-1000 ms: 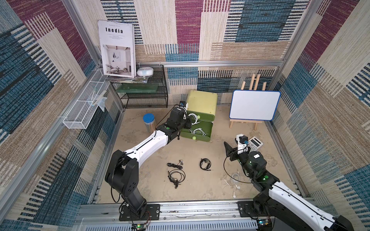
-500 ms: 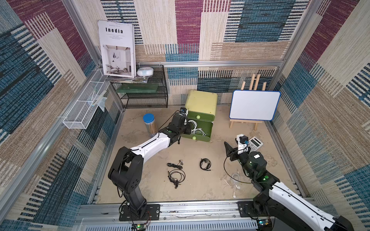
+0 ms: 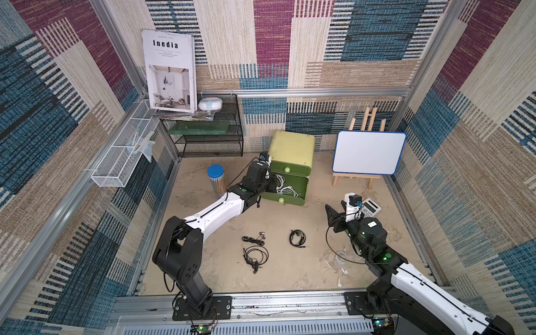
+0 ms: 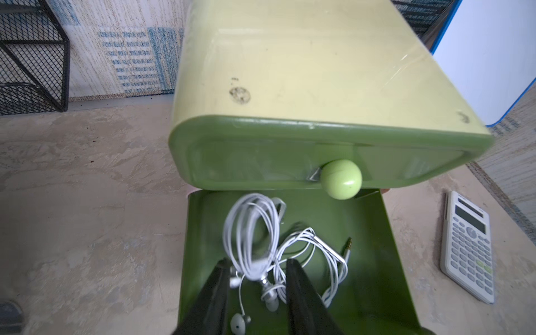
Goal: Place the wired earphones into the drawer by color
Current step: Place the wired earphones in the drawer.
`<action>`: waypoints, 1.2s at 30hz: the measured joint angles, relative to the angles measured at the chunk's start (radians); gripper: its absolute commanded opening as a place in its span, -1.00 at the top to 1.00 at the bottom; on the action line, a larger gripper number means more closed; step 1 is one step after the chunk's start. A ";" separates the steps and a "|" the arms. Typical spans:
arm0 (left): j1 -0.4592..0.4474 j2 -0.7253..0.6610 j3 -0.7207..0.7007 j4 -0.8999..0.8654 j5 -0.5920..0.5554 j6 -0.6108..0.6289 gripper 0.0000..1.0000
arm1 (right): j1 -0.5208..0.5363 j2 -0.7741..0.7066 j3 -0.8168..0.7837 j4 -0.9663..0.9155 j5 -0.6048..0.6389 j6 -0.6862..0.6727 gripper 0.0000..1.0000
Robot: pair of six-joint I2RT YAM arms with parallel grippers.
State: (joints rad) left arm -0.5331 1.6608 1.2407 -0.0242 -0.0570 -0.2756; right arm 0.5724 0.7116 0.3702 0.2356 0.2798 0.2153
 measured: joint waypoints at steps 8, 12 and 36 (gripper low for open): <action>0.000 -0.185 -0.138 -0.040 -0.007 -0.042 -0.74 | 0.000 0.023 0.117 -0.286 -0.038 0.218 -0.48; 0.000 -0.312 -0.248 -0.058 -0.007 -0.075 -0.93 | 0.000 0.004 0.140 -0.416 -0.091 0.327 -0.48; 0.000 -0.754 -0.695 -0.218 0.012 -0.212 -0.98 | 0.001 0.149 0.095 -0.743 -0.279 0.609 -0.42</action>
State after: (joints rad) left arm -0.5335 0.9070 0.5453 -0.2424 -0.0448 -0.4877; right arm 0.5732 0.8604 0.4656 -0.5072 0.0006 0.8246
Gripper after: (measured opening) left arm 0.989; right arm 0.717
